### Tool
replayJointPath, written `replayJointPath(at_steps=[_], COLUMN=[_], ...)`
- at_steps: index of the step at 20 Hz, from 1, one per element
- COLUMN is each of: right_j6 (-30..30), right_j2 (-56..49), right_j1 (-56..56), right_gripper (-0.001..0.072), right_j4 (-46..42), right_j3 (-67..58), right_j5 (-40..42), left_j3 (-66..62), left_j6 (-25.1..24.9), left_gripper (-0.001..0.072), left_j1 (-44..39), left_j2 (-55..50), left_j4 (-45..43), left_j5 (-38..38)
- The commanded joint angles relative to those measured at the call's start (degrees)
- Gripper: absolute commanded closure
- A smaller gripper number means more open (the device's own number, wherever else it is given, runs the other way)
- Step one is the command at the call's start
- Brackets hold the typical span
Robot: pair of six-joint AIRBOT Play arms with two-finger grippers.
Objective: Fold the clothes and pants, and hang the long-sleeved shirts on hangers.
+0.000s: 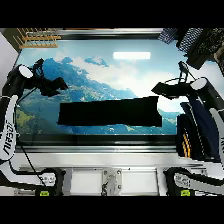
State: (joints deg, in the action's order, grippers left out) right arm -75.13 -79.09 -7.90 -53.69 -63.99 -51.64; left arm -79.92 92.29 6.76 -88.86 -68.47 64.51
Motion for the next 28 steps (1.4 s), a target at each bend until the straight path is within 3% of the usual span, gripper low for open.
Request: replayJointPath(at_steps=[1, 2, 4, 8, 15, 16, 17, 18, 20, 22, 23, 25, 28], right_j6=[8.3, 9.5, 10.2, 10.9, 14.3, 14.3, 14.3, 14.3, 14.3, 14.3, 14.3, 12.7, 5.8], right_j2=[0.2, -0.3, -1.5, -7.8, -14.4, -14.7, -14.9, -15.1, -15.1, -14.9, -14.8, -13.5, -8.9], right_j1=[-8.5, -11.2, -14.9, -15.8, -9.5, -8.0, -6.4, -5.0, -2.9, -2.3, -2.5, -3.5, -5.9], right_gripper=[0.0095, 0.0094, -0.0008, -0.0008, -0.0002, 0.006, 0.0202, 0.026, 0.0277, 0.0657, 0.0699, 0.07, 0.07], right_j4=[0.4, 0.4, 0.4, 1.8, 16.2, 17.0, 17.7, 18.4, 19.7, 19.9, 19.9, 17.6, 6.7], right_j3=[2.5, 4.2, 7.6, 9.5, 9.5, 9.5, 9.5, 9.5, 9.4, 9.4, 9.4, 9.4, 8.1], right_j5=[-12.3, -13.2, -13.2, -12.9, -12.1, -11.3, -10.1, -8.9, -6.3, -5.1, -5.3, -6.3, -10.4], left_j3=[5.4, 8.6, 14.4, 21.5, 23.2, 23.2, 23.2, 23.2, 23.2, 23.2, 23.2, 23.2, 23.2], left_j6=[-2.1, -2.1, -2.0, -1.8, -1.3, -1.3, -1.2, -1.1, 0.0, 0.2, 0.2, 0.6, 2.3], left_gripper=[0.0608, 0.0701, 0.0701, 0.0701, 0.0701, 0.0701, 0.0701, 0.0701, 0.0701, 0.0701, 0.0701, 0.0701, 0.0701], left_j1=[-1.7, -2.8, -6.0, -13.4, -22.5, -23.2, -23.8, -24.2, -24.8, -24.8, -24.8, -24.8, -24.8], left_j2=[4.2, 5.6, 7.8, 8.9, 8.8, 8.8, 8.7, 8.7, 8.7, 8.7, 8.7, 8.7, 8.5], left_j4=[0.6, 0.8, 1.2, 1.2, 1.2, 1.2, 1.2, 1.2, 1.2, 1.2, 1.2, 1.2, 1.3], left_j5=[-0.7, -1.8, -4.0, -7.0, -10.0, -10.5, -11.0, -11.2, -11.2, -11.2, -11.1, -11.2, -11.9])
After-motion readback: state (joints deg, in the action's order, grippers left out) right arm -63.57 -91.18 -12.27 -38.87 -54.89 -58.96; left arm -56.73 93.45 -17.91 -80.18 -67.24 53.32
